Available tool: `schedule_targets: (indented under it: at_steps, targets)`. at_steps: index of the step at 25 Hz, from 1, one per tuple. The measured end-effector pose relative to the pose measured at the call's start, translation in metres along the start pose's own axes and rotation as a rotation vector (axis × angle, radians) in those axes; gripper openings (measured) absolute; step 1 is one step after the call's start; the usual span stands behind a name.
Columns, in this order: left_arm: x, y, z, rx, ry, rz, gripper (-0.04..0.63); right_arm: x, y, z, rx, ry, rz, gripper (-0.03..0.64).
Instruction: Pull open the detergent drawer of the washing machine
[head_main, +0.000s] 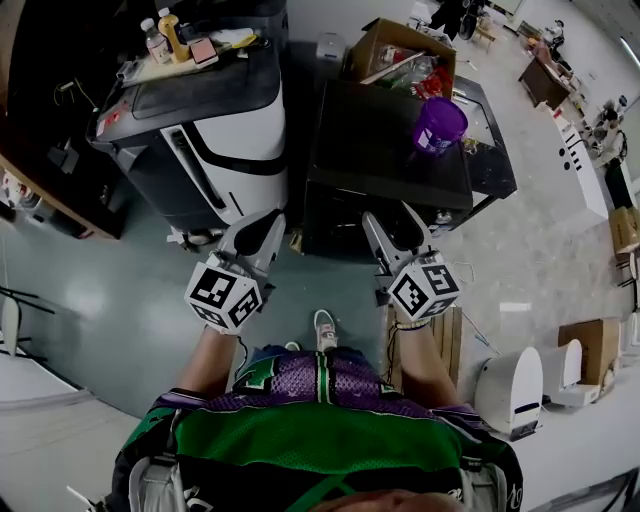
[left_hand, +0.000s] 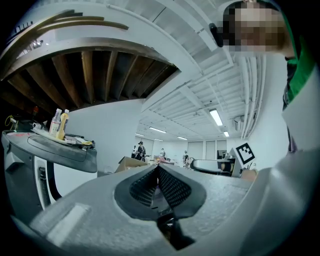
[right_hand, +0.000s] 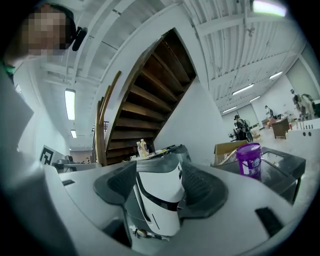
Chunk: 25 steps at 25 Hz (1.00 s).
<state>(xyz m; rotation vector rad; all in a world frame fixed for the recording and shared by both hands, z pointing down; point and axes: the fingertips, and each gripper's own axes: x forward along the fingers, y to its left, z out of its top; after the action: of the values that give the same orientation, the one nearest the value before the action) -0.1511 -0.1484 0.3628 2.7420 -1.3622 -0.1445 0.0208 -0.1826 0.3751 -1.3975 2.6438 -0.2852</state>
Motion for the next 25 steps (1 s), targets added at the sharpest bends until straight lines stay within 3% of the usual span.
schedule_targets:
  at_steps: [12, 25]
  targets:
    - [0.021, -0.012, -0.028, -0.004, 0.069, 0.059, 0.017, 0.029, -0.052, -0.109, 0.13, 0.221, 0.056, 0.27]
    - [0.061, -0.014, -0.049, 0.004, 0.096, 0.118, 0.018, 0.061, -0.106, -0.205, 0.386, 0.295, 0.137, 0.27]
